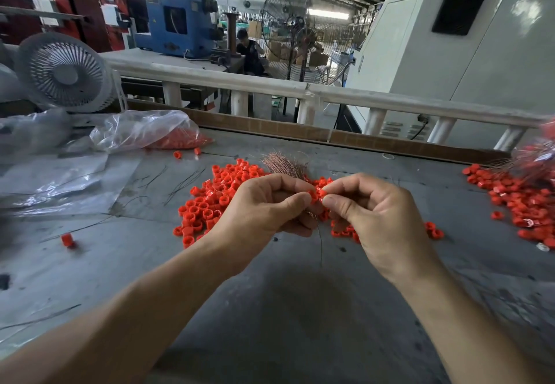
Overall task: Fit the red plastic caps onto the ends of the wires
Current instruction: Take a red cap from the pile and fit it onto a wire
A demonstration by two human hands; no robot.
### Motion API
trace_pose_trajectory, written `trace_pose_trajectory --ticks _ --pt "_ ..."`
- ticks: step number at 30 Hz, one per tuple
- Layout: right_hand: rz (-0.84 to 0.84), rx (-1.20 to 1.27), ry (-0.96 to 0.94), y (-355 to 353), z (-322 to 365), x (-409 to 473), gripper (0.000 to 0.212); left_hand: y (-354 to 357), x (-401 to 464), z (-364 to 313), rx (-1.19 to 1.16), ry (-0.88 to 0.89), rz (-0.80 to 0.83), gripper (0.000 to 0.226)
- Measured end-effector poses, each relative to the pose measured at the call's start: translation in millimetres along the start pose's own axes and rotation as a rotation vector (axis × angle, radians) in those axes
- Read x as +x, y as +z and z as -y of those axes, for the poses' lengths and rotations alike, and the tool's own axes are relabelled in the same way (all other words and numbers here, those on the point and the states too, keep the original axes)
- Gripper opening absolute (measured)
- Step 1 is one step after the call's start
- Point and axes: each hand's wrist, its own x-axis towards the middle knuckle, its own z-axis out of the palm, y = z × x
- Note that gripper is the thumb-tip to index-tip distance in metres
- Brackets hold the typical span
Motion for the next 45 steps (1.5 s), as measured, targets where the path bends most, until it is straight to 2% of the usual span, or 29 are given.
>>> trace_pose_trajectory --ticks 17,21,26,33,38,45 --pt "0.001 -0.271 -0.252 2 12 -4 0.014 3 -4 -4 0.040 0.034 0.005 0.014" --pt "0.004 -0.306 -0.269 2 12 -4 0.015 1 -3 -5 0.040 0.030 0.018 0.024" --pt "-0.028 -0.410 -0.355 6 11 -5 0.020 -1 0 -3 -0.020 -0.002 -0.018 0.024" --pt "-0.152 -0.647 -0.402 22 11 -9 0.017 0 -2 -4 -0.117 -0.092 0.030 0.016" --pt "-0.176 -0.627 -0.419 24 10 -10 0.016 1 -2 -7 -0.198 -0.153 0.054 0.011" --pt "-0.177 -0.522 -0.424 23 7 -8 0.015 1 -3 -10 -0.266 -0.180 0.087 0.018"
